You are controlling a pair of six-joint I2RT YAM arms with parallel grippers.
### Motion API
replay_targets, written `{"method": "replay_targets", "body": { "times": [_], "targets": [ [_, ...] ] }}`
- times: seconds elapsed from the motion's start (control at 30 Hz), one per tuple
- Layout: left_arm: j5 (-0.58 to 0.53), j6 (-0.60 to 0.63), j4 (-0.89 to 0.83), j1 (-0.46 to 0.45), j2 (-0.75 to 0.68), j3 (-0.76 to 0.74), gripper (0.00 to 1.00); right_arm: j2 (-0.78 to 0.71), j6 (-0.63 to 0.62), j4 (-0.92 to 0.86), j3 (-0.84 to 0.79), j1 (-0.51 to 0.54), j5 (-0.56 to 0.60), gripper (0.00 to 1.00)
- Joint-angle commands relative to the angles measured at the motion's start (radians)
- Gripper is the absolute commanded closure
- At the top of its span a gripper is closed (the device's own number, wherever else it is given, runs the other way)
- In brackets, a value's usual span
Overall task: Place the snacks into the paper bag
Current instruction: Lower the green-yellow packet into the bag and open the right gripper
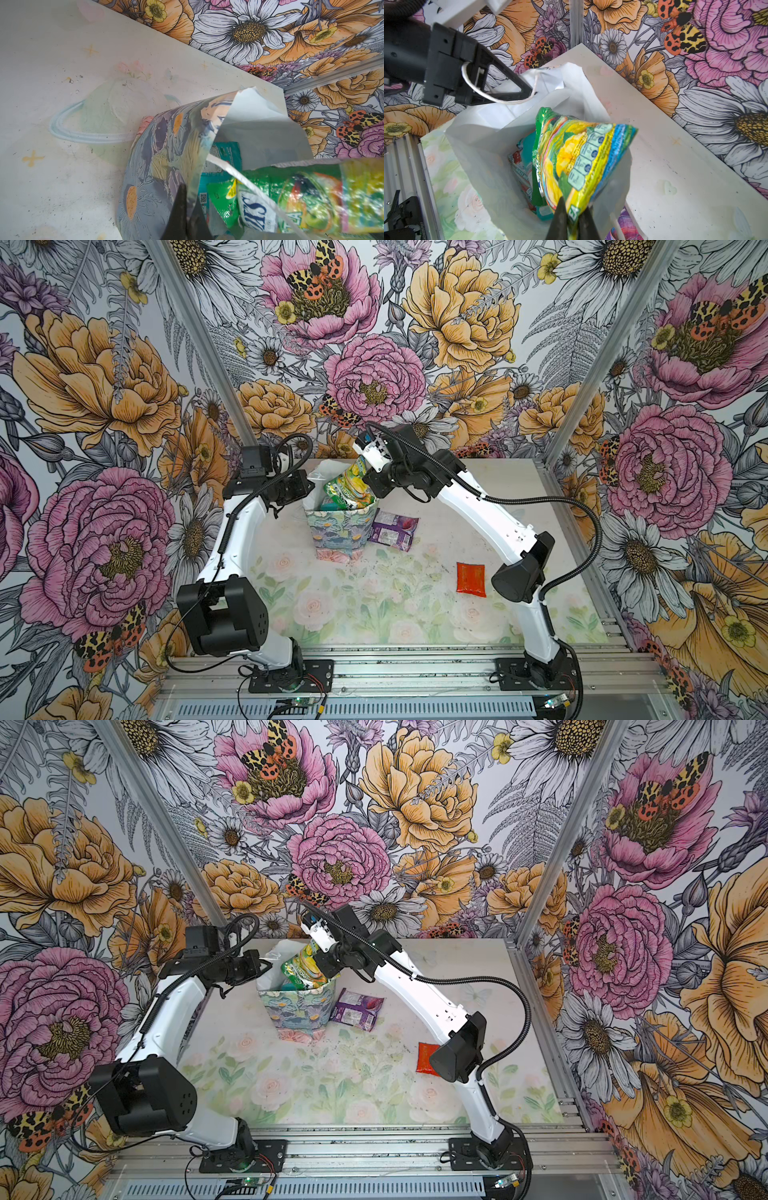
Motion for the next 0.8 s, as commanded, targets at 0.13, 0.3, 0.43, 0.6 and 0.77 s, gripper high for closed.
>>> {"method": "replay_targets", "body": {
  "times": [0.13, 0.3, 0.43, 0.6, 0.77],
  "targets": [
    [0.015, 0.018, -0.024, -0.008, -0.032, 0.02, 1.0, 0.069, -0.017, 0.014, 0.115, 0.008, -0.094, 1.0],
    [0.015, 0.017, -0.024, -0.008, -0.029, 0.02, 1.0, 0.123, -0.02, 0.014, 0.165, 0.008, -0.1, 1.0],
    [0.016, 0.017, -0.023, -0.008, -0.028, 0.019, 1.0, 0.171, -0.02, 0.015, 0.219, 0.008, -0.088, 1.0],
    [0.02, 0.018, -0.024, -0.008, -0.024, 0.019, 1.0, 0.24, 0.007, 0.016, 0.34, 0.007, -0.011, 0.69],
    [0.021, 0.017, -0.023, -0.009, -0.024, 0.019, 1.0, 0.219, 0.052, 0.077, 0.411, 0.008, 0.062, 0.0]
  ]
}}
